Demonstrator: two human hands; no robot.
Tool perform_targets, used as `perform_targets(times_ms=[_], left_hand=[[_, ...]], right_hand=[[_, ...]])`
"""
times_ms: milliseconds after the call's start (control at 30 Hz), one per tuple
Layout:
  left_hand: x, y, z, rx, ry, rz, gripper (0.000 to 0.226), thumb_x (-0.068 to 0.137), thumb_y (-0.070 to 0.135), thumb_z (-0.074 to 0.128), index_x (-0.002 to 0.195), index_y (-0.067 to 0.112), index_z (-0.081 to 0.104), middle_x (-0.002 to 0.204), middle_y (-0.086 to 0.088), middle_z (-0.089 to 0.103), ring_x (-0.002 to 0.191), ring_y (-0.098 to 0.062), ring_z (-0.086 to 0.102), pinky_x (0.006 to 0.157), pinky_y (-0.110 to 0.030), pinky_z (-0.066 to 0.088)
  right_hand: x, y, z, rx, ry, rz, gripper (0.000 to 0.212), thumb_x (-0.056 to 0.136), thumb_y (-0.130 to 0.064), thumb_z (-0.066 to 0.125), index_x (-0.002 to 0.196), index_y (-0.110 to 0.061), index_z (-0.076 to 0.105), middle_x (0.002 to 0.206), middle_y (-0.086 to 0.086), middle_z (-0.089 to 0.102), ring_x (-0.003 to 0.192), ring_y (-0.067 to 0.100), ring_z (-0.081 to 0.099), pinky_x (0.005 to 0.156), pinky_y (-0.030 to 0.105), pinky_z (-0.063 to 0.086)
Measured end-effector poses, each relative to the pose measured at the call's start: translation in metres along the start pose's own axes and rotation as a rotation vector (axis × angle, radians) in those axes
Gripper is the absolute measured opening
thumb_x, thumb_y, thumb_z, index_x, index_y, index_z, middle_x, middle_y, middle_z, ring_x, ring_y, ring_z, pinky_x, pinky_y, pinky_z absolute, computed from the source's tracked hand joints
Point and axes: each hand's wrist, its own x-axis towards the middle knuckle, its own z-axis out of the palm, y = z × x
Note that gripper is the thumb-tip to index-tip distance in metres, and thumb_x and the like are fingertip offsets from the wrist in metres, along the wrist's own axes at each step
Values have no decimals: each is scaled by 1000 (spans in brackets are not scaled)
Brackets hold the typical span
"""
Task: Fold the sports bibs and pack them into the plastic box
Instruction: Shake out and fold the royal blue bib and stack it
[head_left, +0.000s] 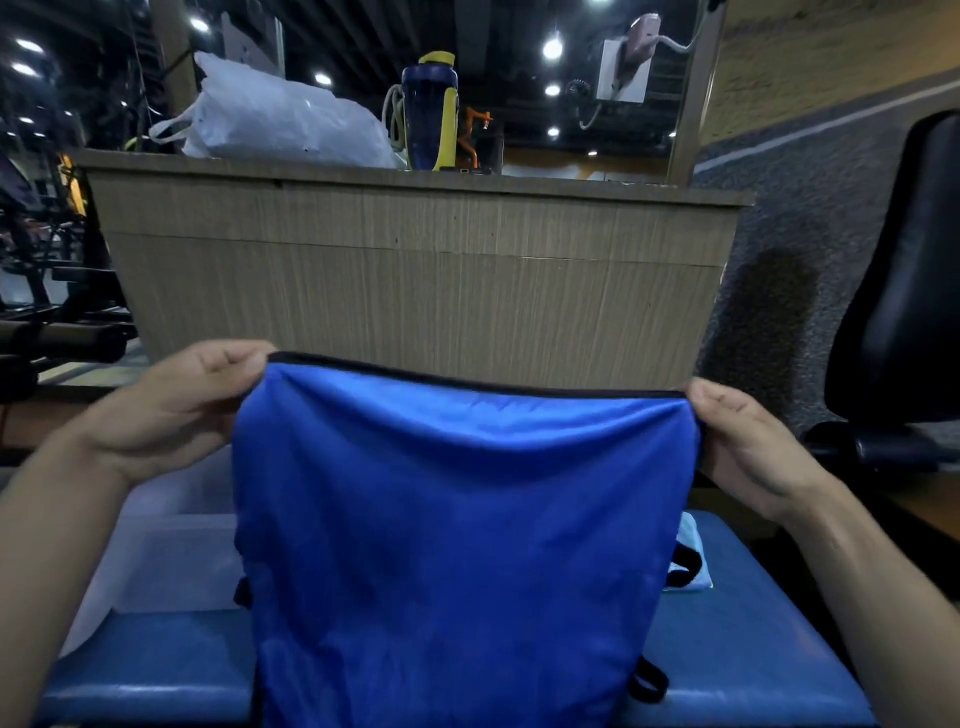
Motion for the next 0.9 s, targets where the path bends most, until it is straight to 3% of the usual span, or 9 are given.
perform_targets(times_ms=[100,167,233,367,500,600,733,833,900], left_hand=[[19,-4,14,169,163,-117,27,93,28,69,80,5,74,84,-11,64,74,-16,58,60,-24,50],[33,-15,21,464,356,-199,29,96,21,69,70,13,79,80,-9,71,70,-15,60,63,-26,47],[34,-16,42,636,439,-176,27,95,25,71,75,10,79,79,-9,72,70,-18,59,66,-30,45],[31,-1,131,459,260,7,20,93,25,72,82,11,80,75,-2,76,65,-8,61,60,-24,43],[42,-3,178,426,273,16,21,93,25,70,77,15,79,56,9,66,44,1,51,46,-18,34],[44,-5,182,422,307,-19,21,93,28,70,77,18,79,53,12,64,41,3,49,42,-14,33],[44,-2,183,478,338,19,19,92,28,71,76,21,80,56,13,67,47,1,56,45,-16,38],[42,5,185,697,363,85,19,91,29,69,78,22,81,65,9,73,66,-4,68,58,-24,51],[40,9,185,738,340,77,23,94,28,66,78,20,80,66,5,74,65,-8,70,64,-28,56]], right_hand=[[14,5,3,81,164,72,22,95,-26,58,94,-5,65,87,12,73,75,17,70,73,28,60],[25,17,11,-66,296,141,22,95,-22,65,88,-2,70,86,17,76,76,25,71,76,34,59],[31,30,25,-208,375,166,25,92,-22,73,81,0,72,83,24,73,78,28,64,76,40,53],[32,36,90,-299,263,116,32,90,-30,77,65,-10,72,70,15,65,69,25,55,67,38,43],[28,31,138,-403,235,0,30,90,-28,77,66,-11,73,68,10,73,59,15,61,53,24,45],[25,24,144,-475,271,-16,29,89,-30,77,70,-10,74,70,14,74,59,17,65,51,28,50],[23,14,143,-545,308,13,25,91,-24,74,69,-12,74,66,7,73,56,15,67,51,26,52],[23,8,148,-653,314,-20,27,92,-24,71,67,-14,74,63,5,73,59,19,71,58,37,62],[22,3,153,-716,308,-45,29,92,-23,68,66,-13,74,61,5,72,59,20,72,63,42,63]])
